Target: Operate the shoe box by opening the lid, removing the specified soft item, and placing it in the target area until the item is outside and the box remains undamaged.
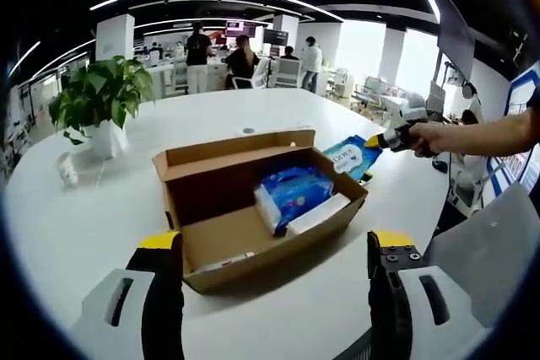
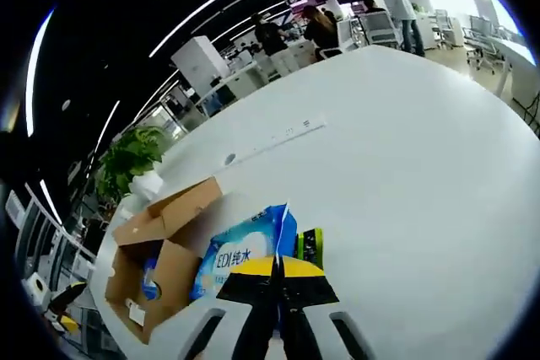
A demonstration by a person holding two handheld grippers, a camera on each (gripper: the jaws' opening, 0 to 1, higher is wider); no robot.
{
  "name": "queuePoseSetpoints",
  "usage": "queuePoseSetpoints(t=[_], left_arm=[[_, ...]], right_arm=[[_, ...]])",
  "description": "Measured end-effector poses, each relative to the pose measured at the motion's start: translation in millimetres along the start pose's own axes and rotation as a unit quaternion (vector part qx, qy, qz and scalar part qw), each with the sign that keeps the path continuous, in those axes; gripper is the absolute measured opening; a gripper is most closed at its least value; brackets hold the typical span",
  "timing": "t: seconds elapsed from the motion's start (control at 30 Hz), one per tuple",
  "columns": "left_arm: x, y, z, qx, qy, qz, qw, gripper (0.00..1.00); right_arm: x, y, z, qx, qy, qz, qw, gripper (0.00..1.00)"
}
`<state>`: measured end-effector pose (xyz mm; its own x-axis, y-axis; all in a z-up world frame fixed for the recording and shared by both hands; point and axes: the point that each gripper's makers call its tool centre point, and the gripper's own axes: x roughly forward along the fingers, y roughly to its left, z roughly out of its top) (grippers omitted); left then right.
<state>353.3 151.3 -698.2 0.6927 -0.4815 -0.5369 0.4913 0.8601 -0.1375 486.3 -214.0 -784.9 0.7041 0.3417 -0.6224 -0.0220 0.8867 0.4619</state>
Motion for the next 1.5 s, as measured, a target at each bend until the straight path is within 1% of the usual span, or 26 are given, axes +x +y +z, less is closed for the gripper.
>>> queuePoseSetpoints(t=[0.13,0.23,0.37,0.5,0.57,0.63,0.7,0.87,1.0,1.17,1.23,1.3,1.33,1.5], left_arm=[[0,1.8,-0.7,-0.002,-0.001,0.001,1.0000,0.93],[1,3.4,-2.0,-0.003,0.001,0.003,1.0000,0.93],[0,7.0,-5.1,-0.006,0.006,0.009,0.9999,0.90],[1,12.1,-9.4,-0.009,0.012,0.019,0.9997,0.88],[1,17.5,-12.6,-0.014,0.017,0.030,0.9993,0.88],[1,20.0,-13.3,-0.015,0.017,0.034,0.9992,0.88],[1,21.5,-14.0,-0.024,0.015,0.034,0.9990,0.87],[2,25.2,-17.0,-0.024,0.020,0.040,0.9987,0.84],[1,30.1,-16.9,-0.032,0.019,0.047,0.9982,0.81],[-2,44.1,-14.1,-0.030,0.018,0.066,0.9972,0.73],[-4,51.8,-10.9,-0.038,0.012,0.078,0.9962,0.69],[-5,57.1,-8.6,-0.051,0.007,0.083,0.9952,0.67],[-6,59.1,-8.4,-0.052,0.006,0.085,0.9950,0.65],[-7,72.7,-17.0,-0.067,0.014,0.095,0.9930,0.54]], right_arm=[[6,-9,-5.1,-0.030,0.012,-0.003,0.9995,0.00],[9,-14,-6.9,-0.031,0.013,0.000,0.9994,0.00],[13,-20,-11.9,-0.044,0.016,0.003,0.9989,0.00],[7,-15,-21.3,-0.055,0.014,0.008,0.9984,0.00],[5,-14,-25.8,-0.056,0.013,0.010,0.9983,0.00],[2,-12,-29.0,-0.057,0.011,0.013,0.9982,0.00],[1,-10,-30.6,-0.056,0.010,0.015,0.9983,0.00],[-1,-3,-28.3,-0.068,0.001,0.021,0.9975,0.00],[0,-1,-25.1,-0.072,-0.006,0.025,0.9971,0.00],[4,-6,-22.5,-0.065,-0.006,0.019,0.9977,0.00],[5,-8,-21.4,-0.060,-0.007,0.019,0.9980,0.00],[5,-9,-20.4,-0.058,-0.006,0.018,0.9981,0.00],[5,-9,-19.7,-0.059,-0.005,0.017,0.9981,0.01],[2,-13,-14.1,-0.065,-0.012,0.014,0.9977,0.03]])
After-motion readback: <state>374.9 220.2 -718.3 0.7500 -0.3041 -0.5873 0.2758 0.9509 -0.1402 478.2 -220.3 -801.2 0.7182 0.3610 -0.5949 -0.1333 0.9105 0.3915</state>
